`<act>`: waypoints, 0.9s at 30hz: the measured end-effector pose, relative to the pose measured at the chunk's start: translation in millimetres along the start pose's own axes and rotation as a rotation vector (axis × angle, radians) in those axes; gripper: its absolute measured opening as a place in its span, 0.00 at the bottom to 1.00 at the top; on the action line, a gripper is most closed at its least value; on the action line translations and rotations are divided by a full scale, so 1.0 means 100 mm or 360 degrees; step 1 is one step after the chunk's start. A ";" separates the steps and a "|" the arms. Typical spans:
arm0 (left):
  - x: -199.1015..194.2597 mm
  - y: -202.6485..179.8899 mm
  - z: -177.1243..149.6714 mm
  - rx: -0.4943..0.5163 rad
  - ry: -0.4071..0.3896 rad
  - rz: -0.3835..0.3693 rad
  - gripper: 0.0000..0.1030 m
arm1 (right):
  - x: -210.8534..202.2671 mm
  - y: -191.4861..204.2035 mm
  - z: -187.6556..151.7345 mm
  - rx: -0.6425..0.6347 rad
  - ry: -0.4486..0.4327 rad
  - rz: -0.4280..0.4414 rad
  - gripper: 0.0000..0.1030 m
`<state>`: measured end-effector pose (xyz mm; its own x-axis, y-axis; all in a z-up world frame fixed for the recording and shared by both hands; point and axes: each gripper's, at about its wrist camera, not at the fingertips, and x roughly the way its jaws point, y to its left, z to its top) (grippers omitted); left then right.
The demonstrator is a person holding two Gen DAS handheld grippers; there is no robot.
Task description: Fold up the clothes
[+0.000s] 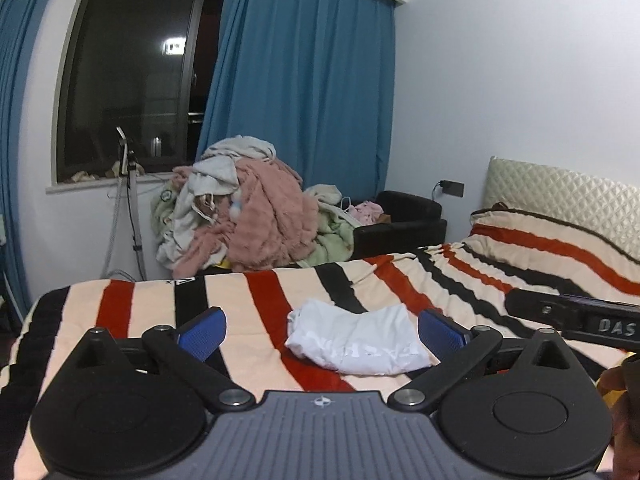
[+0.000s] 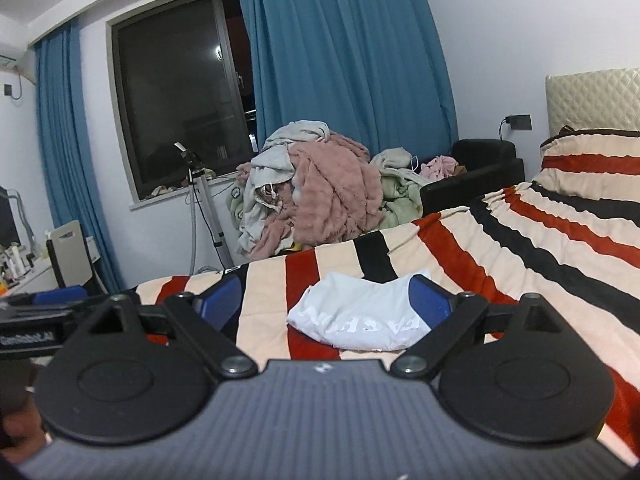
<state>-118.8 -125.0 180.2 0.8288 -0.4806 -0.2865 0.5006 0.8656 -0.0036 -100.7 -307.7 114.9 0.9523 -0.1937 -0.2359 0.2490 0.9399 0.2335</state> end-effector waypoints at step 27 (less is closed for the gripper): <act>0.45 0.11 -0.72 -0.0015 0.0079 0.0084 1.00 | 0.49 0.01 -0.87 -0.0108 0.0045 -0.0112 0.89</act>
